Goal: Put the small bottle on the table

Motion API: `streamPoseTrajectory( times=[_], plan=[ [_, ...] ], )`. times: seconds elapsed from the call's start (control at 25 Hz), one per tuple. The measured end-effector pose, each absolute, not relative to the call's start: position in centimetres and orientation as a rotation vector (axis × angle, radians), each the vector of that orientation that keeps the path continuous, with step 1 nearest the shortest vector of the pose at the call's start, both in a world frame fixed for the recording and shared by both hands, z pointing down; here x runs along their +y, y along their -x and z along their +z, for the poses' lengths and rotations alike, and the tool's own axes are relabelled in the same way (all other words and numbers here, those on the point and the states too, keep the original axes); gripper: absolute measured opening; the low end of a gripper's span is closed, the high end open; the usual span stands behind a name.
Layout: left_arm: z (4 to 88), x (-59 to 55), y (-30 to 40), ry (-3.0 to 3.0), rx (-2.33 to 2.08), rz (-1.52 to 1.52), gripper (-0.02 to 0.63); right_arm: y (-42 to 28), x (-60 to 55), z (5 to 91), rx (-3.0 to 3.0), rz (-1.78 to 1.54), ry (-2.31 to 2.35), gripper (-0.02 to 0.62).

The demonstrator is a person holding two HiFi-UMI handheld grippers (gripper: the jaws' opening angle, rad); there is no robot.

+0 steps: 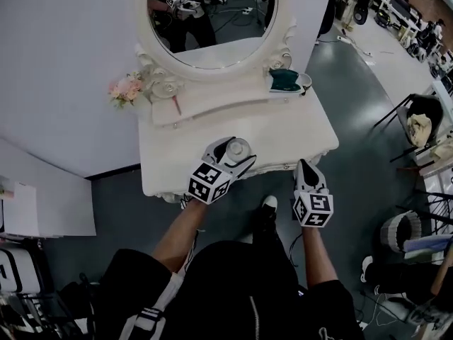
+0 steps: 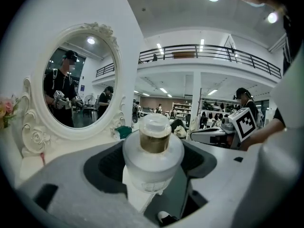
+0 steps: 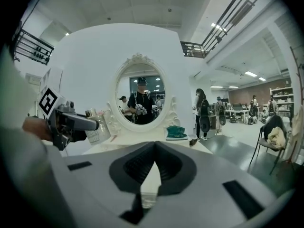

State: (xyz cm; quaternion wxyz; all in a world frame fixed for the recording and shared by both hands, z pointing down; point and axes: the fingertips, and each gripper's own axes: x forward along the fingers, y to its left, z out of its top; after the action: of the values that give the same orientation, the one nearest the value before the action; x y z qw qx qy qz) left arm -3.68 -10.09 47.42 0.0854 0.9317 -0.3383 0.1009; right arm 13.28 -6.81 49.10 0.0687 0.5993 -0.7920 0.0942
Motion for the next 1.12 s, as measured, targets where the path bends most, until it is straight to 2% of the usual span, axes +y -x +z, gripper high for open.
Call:
streamPoseTrajectory(
  times=[0.56, 1.12],
  plan=[
    [45.8, -28.3, -1.7, -2.606, -1.341, 0.238, 0.339, -17.9, -29.6, 47.8, -2.574, 0.221, -1.435, 0.002],
    [46.4, -33.2, 0.0, -2.543, -1.447, 0.248, 0.339, -16.7, -35.0, 49.7, -2.615, 0.243, -1.34, 0.002]
  ],
)
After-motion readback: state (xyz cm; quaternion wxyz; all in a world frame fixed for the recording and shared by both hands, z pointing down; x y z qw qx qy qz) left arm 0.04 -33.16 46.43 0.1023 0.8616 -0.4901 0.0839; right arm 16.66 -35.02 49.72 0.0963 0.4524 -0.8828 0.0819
